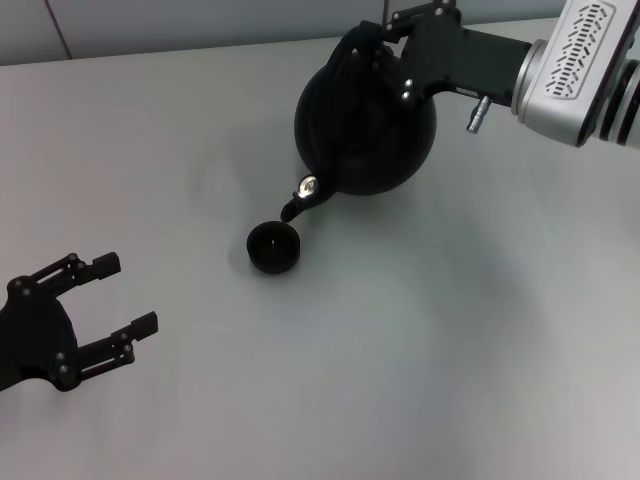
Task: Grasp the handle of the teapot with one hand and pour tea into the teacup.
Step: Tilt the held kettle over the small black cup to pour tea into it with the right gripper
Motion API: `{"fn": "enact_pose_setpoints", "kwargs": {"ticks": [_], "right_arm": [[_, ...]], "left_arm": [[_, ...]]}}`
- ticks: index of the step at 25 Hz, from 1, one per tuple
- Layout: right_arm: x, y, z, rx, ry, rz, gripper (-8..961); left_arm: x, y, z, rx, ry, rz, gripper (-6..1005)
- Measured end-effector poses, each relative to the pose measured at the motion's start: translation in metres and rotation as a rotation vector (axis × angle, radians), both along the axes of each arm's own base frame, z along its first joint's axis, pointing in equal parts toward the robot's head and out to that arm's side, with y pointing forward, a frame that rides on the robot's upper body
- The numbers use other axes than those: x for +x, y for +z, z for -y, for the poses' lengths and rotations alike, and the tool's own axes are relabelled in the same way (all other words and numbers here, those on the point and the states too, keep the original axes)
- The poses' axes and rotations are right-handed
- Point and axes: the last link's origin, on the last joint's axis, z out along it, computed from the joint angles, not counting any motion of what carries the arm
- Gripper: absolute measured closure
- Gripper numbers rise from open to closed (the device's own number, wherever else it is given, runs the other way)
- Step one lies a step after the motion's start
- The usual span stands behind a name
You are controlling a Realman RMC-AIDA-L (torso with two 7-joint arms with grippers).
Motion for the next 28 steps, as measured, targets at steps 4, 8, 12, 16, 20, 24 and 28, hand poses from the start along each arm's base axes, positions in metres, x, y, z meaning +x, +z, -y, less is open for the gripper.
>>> {"fn": "enact_pose_setpoints", "kwargs": {"ticks": [4, 8, 12, 16, 20, 24, 28], "right_arm": [[-0.003, -0.001, -0.001, 0.004, 0.021, 0.015, 881], [-0.005, 0.001, -0.002, 0.017, 0.042, 0.031, 881], [-0.007, 0.003, -0.004, 0.028, 0.052, 0.040, 881], [-0.009, 0.003, -0.006, 0.028, 0.058, 0.045, 880], [-0.011, 0.000, -0.006, 0.020, 0.072, 0.067, 880], [-0.012, -0.002, -0.006, 0.014, 0.079, 0.085, 880], [-0.014, -0.003, -0.007, 0.012, 0.091, 0.105, 880]], "left_arm": [[0.000, 0.000, 0.000, 0.004, 0.001, 0.003, 214], [0.000, 0.000, -0.001, 0.006, 0.004, 0.004, 214], [0.001, 0.000, -0.002, 0.003, 0.008, 0.007, 214], [0.002, 0.000, -0.003, 0.003, 0.006, 0.008, 215], [0.002, 0.000, -0.004, 0.003, 0.006, 0.008, 215], [0.002, 0.000, -0.004, 0.004, 0.005, 0.008, 214], [0.003, 0.000, -0.005, 0.004, 0.004, 0.008, 214]]}}
